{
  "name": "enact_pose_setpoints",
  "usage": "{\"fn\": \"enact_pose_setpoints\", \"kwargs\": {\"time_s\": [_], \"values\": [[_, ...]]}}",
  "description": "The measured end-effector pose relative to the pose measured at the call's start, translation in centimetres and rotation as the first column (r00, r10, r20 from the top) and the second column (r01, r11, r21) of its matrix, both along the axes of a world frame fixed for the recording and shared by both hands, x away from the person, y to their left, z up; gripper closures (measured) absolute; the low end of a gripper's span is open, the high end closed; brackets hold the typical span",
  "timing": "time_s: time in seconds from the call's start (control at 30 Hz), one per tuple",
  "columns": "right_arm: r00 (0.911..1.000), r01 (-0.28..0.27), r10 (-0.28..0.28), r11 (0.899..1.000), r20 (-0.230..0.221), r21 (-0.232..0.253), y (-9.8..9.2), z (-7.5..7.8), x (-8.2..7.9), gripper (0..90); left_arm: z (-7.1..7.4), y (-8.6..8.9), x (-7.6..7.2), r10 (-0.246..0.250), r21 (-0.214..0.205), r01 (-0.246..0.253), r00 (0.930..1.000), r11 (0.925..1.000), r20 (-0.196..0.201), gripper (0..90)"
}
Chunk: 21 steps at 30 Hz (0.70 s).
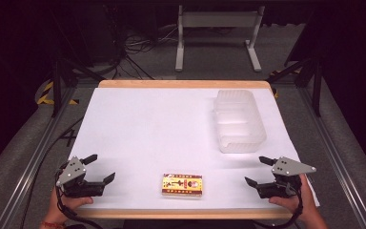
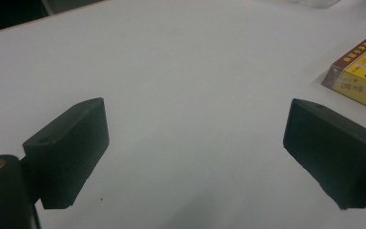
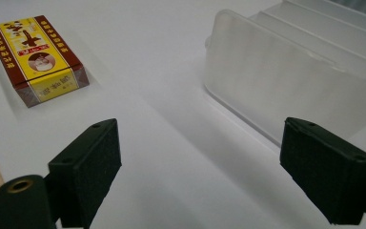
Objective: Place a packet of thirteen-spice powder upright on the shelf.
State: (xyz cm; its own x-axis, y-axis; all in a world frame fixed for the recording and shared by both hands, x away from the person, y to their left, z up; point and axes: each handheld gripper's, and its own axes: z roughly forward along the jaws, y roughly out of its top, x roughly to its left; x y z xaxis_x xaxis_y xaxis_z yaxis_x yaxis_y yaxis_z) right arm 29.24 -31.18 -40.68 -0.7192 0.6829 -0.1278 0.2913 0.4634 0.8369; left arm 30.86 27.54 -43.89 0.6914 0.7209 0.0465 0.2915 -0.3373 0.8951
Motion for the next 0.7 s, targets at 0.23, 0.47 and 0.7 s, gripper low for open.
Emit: {"fn": "enact_pose_setpoints", "kwargs": {"time_s": [0.23,0.47,0.7], "values": [[0.9996,-0.029,0.029,0.999,-0.003,-0.023,1.2,0.1,0.5,19.0,-0.1,-0.3,-0.9,-0.01,0.004,0.01,0.9999,0.9999,-0.009,9.7],[0.9893,-0.145,0.146,0.988,0.006,-0.06,4.9,1.9,2.0,20.8,-0.2,-0.7,-1.6,-0.01,0.019,0.01,0.9995,0.9998,-0.031,9.8],[0.9544,-0.298,0.292,0.943,-0.06,-0.147,10.0,2.6,3.3,20.9,-0.6,-1.5,-2.0,-0.029,0.042,0.031,0.9985,0.9986,-0.046,10.0]]}}
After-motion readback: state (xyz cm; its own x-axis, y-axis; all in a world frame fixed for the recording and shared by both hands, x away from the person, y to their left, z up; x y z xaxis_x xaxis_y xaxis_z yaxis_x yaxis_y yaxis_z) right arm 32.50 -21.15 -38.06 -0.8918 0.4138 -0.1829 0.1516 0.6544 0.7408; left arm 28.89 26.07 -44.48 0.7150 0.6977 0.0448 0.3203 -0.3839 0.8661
